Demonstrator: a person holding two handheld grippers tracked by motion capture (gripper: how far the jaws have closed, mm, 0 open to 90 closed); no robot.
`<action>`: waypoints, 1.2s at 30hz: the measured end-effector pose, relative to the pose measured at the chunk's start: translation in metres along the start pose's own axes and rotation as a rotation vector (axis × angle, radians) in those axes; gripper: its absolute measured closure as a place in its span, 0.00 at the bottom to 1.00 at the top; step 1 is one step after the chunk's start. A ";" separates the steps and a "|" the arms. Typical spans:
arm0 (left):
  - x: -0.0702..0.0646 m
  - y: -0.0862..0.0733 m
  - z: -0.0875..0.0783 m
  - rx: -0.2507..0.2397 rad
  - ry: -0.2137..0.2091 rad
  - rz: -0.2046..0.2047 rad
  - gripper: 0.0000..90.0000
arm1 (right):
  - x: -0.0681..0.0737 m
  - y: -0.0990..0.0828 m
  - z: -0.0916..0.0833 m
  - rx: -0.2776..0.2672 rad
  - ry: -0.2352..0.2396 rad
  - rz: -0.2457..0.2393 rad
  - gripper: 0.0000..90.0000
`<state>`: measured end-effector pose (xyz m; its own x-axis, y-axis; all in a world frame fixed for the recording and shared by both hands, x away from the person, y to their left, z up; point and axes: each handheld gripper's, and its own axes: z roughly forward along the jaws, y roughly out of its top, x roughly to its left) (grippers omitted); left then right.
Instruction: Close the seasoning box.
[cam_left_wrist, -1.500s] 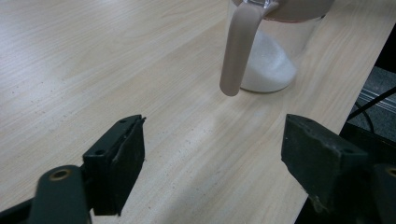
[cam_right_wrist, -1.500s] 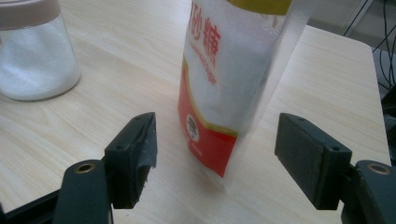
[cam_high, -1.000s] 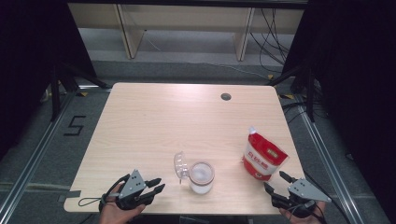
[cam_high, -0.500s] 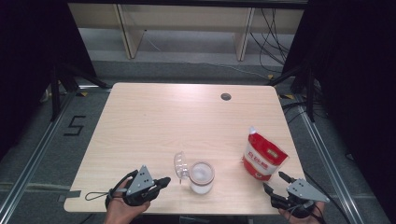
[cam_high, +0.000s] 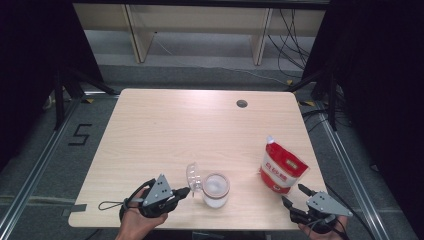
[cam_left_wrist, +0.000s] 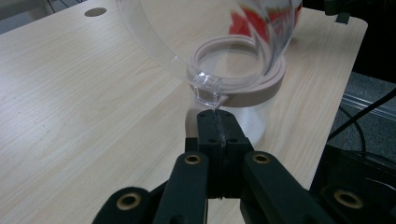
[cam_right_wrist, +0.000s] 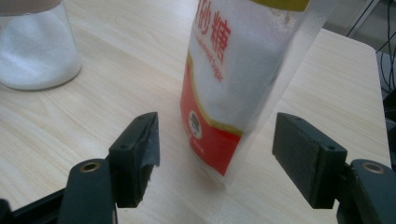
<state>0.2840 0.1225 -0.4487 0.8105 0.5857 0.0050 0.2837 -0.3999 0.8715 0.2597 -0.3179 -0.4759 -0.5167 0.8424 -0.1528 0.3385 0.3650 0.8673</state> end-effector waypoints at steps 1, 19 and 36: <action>0.000 0.001 0.000 0.002 0.000 0.012 0.99 | 0.000 0.000 0.000 0.003 -0.003 -0.005 0.37; -0.005 0.010 0.003 -0.025 -0.009 0.012 0.99 | 0.000 0.000 0.000 0.014 0.017 -0.004 0.37; -0.008 0.010 0.008 -0.023 -0.027 0.034 0.96 | 0.000 0.000 0.000 0.006 0.002 -0.012 0.37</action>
<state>0.2837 0.1084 -0.4441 0.8329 0.5530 0.0219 0.2441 -0.4025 0.8822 0.2603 -0.3180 -0.4761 -0.5220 0.8373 -0.1627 0.3371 0.3777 0.8624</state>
